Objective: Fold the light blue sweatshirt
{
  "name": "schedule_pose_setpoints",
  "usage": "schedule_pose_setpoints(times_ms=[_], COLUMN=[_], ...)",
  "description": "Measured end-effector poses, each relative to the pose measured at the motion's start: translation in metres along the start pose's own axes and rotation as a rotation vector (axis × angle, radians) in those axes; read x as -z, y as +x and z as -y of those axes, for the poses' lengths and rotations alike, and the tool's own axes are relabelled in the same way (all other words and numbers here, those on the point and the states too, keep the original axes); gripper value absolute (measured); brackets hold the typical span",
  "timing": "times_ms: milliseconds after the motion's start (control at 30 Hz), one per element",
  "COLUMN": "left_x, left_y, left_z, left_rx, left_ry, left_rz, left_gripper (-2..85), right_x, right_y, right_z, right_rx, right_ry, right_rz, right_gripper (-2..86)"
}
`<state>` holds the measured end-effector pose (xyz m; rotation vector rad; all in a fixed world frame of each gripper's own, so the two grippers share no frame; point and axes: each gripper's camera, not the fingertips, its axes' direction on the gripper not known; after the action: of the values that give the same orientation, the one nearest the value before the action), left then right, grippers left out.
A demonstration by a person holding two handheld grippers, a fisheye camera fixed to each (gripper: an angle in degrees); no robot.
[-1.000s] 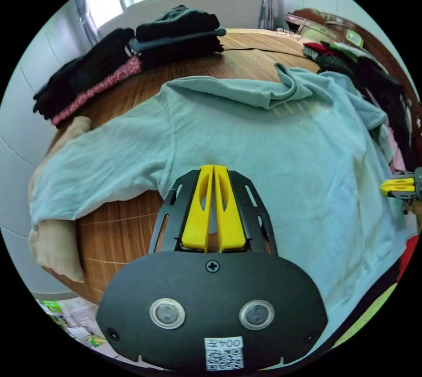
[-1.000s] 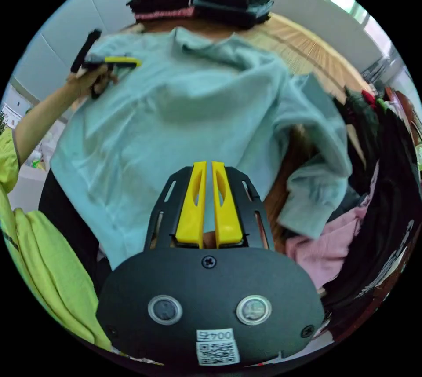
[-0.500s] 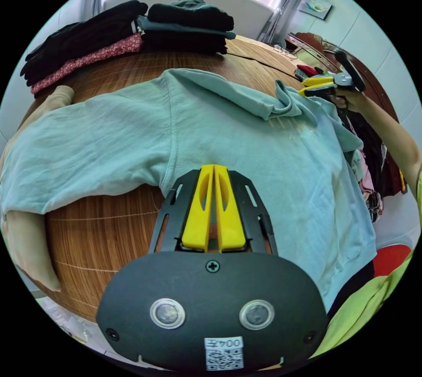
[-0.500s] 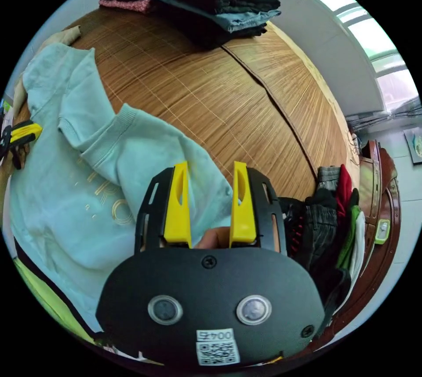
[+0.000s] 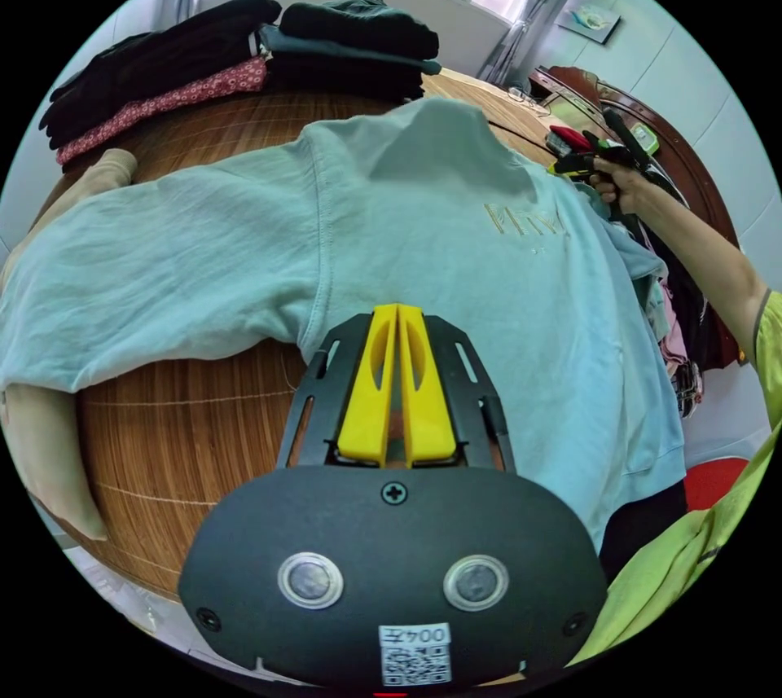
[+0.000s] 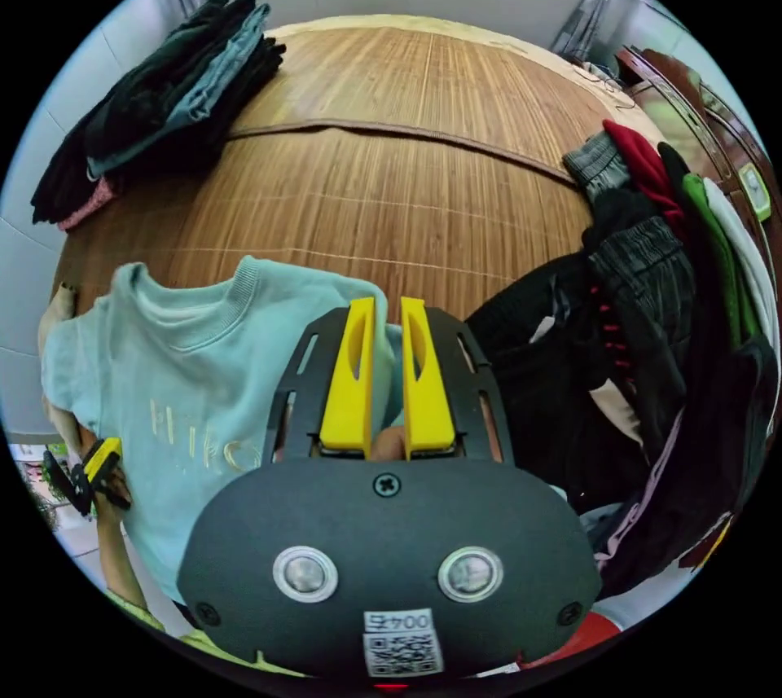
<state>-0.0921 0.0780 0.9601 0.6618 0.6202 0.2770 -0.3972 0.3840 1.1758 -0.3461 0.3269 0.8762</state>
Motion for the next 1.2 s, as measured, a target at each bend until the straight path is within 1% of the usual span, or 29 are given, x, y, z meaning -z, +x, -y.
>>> schedule_pose_setpoints(times_ms=[33,67,100,133,200,233,300,333,400,433,467,500,533,567,667,700,733,800,867,933,1000,1033,1100,1133,1167,1200], left_x=[0.002,0.004,0.005,0.008,0.012,0.015,0.024,0.035,0.065,0.085,0.095,0.095,0.084,0.062,0.015,0.013,0.018,0.023,0.036,0.057,0.086,0.101,0.115,0.116,0.113,0.11], left_y=[0.003,0.005,0.006,0.008,0.01,0.009,0.008,0.011,0.027,0.043,0.062,0.072,0.091,0.105,0.11,0.109,0.103,0.097,0.093,0.105,0.136,0.163,0.216,0.257,0.295,0.313], left_z=[0.001,0.002,0.003,0.004,0.007,0.009,0.012,0.016,0.029,0.042,0.058,0.068,0.091,0.115,0.148,0.15,0.152,0.156,0.163,0.161,0.151,0.141,0.117,0.096,0.072,0.06], left_rx=[0.0,0.003,0.005,0.01,0.022,0.037,0.079,0.109,0.096,0.06,0.006,-0.022,-0.092,-0.143,-0.139,-0.145,-0.115,-0.086,-0.023,-0.003,-0.055,-0.09,-0.162,-0.25,-0.327,-0.367], left_ry=[0.0,0.0,-0.001,-0.001,-0.002,-0.002,-0.001,0.015,0.106,0.199,0.268,0.28,0.247,0.153,-0.046,-0.043,0.0,0.008,0.011,0.044,0.102,0.101,0.068,0.034,0.005,-0.008], left_rz=[0.001,-0.002,-0.004,-0.01,-0.027,-0.05,-0.094,-0.117,-0.157,-0.14,-0.071,-0.021,0.064,0.117,0.21,0.197,0.195,0.229,0.288,0.304,0.239,0.19,0.164,0.161,0.182,0.205], left_gripper=[0.5,0.6,0.6,0.7,0.7,0.7,0.7,0.7,0.7,0.7,0.7,0.7,0.7,0.6,0.5,0.5,0.4,0.3,0.3,0.3,0.3,0.3,0.3,0.4,0.4,0.4], right_x=[0.001,0.012,0.033,0.044,0.083,0.089,0.099,0.099,0.091,0.088,0.08,0.073,0.069,0.059,0.033,0.025,0.022,0.019,0.025,0.047,0.07,0.071,0.057,0.052,0.043,0.034], right_y=[0.001,0.002,0.004,0.005,0.01,0.011,0.01,0.01,0.01,0.01,0.008,0.003,-0.001,-0.011,-0.041,-0.052,-0.056,-0.063,-0.06,-0.048,-0.013,-0.001,0.044,0.052,0.062,0.064], right_z=[-0.004,-0.016,-0.036,-0.049,-0.113,-0.132,-0.21,-0.231,-0.311,-0.328,-0.361,-0.386,-0.396,-0.412,-0.429,-0.431,-0.432,-0.437,-0.436,-0.442,-0.453,-0.456,-0.461,-0.462,-0.461,-0.458], right_rx=[-0.01,-0.023,-0.038,-0.043,-0.021,-0.01,0.057,0.073,0.112,0.116,0.113,0.113,0.12,0.134,0.178,0.196,0.197,0.181,0.158,0.095,-0.082,-0.131,-0.277,-0.296,-0.323,-0.328], right_ry=[0.005,0.065,0.17,0.222,0.36,0.375,0.359,0.35,0.294,0.283,0.254,0.229,0.218,0.196,0.141,0.129,0.126,0.151,0.135,0.233,0.333,0.335,0.267,0.253,0.238,0.22], right_rz=[0.01,0.037,0.073,0.096,0.221,0.249,0.286,0.283,0.267,0.259,0.241,0.235,0.234,0.22,0.168,0.13,0.117,0.115,0.119,0.053,-0.069,-0.071,0.051,0.09,0.158,0.205], right_gripper=[3.9,3.3,2.8,2.6,2.5,2.8,4.1,4.4,4.8,4.9,5.0,5.0,5.1,5.3,6.1,6.2,6.3,6.3,6.7,8.7,12.5,13.2,15.3,15.2,14.9,11.9])
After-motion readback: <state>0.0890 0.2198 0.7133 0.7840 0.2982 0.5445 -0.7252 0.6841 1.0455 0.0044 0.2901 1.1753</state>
